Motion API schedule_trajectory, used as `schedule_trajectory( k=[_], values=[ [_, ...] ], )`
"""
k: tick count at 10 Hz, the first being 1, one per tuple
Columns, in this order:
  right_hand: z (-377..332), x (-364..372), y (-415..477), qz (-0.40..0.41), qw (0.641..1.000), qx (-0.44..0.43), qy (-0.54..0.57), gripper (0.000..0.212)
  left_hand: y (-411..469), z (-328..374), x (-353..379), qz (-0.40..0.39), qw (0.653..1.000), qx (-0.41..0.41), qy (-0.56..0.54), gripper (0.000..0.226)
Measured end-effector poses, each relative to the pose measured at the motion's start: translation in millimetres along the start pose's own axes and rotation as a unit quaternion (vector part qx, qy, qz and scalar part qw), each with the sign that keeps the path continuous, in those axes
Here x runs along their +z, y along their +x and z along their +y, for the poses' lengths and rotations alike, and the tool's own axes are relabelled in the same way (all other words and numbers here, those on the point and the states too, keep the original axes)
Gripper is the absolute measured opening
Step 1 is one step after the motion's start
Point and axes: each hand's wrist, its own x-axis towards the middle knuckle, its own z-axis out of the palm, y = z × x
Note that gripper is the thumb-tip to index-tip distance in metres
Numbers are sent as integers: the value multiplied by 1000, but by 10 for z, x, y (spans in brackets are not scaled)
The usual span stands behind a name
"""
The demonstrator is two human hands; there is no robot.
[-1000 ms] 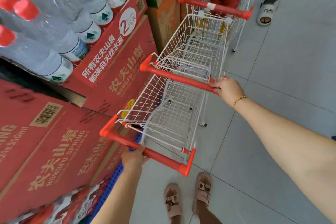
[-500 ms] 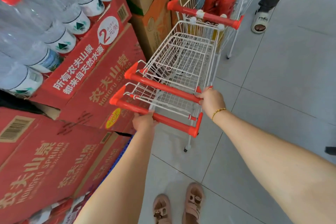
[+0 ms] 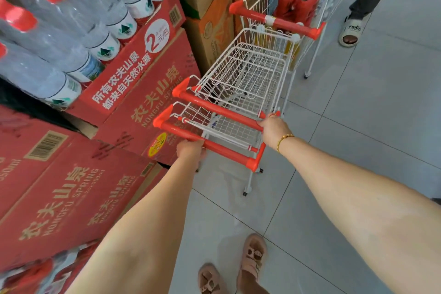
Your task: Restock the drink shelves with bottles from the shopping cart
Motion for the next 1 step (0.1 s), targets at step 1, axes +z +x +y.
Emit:
schedule_trajectory(
  k=[1],
  values=[
    [-171, -145, -187, -60, 993, -17, -96, 47, -174, 55, -267, -28, 996, 36, 71, 21]
  ],
)
